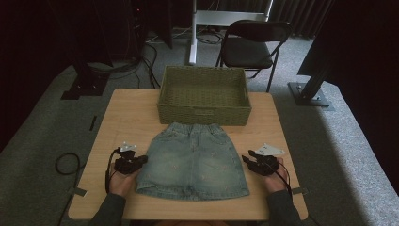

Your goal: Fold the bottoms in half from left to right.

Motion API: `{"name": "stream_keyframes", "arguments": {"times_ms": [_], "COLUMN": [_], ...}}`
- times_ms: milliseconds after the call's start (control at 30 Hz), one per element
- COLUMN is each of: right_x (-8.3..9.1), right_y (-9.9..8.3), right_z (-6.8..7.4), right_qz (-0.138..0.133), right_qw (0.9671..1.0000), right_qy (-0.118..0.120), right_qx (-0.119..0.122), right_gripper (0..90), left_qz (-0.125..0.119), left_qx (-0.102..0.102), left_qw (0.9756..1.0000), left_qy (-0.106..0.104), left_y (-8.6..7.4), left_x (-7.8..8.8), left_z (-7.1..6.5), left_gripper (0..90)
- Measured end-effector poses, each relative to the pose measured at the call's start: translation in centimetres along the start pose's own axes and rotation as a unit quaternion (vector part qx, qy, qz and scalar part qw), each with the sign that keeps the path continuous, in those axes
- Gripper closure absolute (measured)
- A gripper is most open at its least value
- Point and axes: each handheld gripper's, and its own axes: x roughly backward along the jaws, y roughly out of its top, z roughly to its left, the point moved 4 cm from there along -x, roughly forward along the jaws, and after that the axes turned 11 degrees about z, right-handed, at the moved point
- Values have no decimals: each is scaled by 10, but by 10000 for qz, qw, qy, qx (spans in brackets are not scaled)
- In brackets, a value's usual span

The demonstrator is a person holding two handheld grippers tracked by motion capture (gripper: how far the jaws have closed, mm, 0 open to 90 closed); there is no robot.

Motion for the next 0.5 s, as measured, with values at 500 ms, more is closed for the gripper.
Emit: {"name": "stream_keyframes", "arguments": {"times_ms": [500], "right_x": [-2], "right_y": [1], "right_z": [1], "right_qz": [17], "right_qw": [10000], "right_qy": [10], "right_qx": [15], "right_gripper": [591], "left_qz": [-836], "left_qx": [-899], "left_qw": [9890], "left_qy": [-822], "left_y": [29], "left_x": [41], "left_z": [-39], "left_gripper": [857]}}
